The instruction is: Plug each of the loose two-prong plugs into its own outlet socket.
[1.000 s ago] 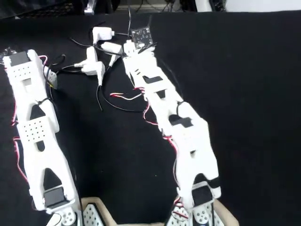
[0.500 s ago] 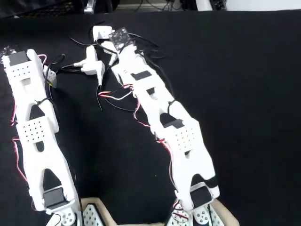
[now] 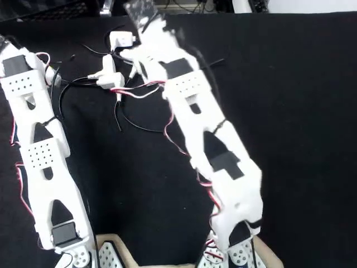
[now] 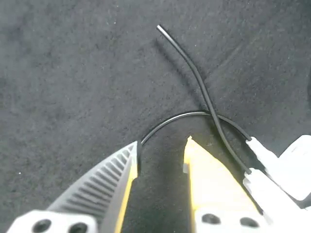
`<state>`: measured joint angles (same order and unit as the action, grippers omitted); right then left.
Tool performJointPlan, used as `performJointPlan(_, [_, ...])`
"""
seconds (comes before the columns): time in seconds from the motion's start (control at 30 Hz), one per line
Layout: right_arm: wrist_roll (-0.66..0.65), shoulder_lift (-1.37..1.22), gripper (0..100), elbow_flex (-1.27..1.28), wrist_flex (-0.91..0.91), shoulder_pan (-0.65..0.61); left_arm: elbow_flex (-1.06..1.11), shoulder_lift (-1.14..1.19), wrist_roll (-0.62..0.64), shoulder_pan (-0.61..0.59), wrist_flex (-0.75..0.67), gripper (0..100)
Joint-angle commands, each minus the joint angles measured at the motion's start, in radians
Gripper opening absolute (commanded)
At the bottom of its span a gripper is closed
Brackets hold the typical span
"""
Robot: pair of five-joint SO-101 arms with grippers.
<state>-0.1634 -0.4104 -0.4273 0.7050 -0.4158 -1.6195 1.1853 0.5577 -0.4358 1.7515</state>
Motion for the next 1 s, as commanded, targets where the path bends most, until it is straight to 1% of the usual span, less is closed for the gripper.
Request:
performJointPlan(0.0, [-0.003, 0.159, 45.6, -0.058, 0.037, 0.061, -0.045, -0.077, -0.012, 0.022, 0.008, 17])
performJointPlan(0.1, [-0.003, 0.265, 45.7, -0.054, 0.112, 0.098, -0.047, -0.164, -0.028, 0.038, 0.008, 17])
performJointPlan(0.23, [-0.009, 0.4, 45.7, -0.054, 0.192, 0.153, -0.045, -0.385, -0.137, 0.05, 0.008, 17])
performJointPlan(0.4, [-0.003, 0.509, 45.6, -0.053, 0.204, 0.241, -0.042, -0.663, -0.247, 0.102, 0.006, 17])
performJointPlan(0.57, [-0.003, 0.625, 45.6, -0.058, 0.302, 0.282, -0.044, -0.839, -0.371, 0.131, 0.008, 17])
performJointPlan(0.7, [-0.003, 0.766, 45.6, -0.054, 0.42, 0.282, -0.042, -0.977, -0.377, 0.13, 0.008, 16])
performJointPlan(0.97, [-0.003, 1.026, 45.6, -0.053, 0.664, 0.281, -0.036, -1.315, -0.299, 0.131, 0.011, 16])
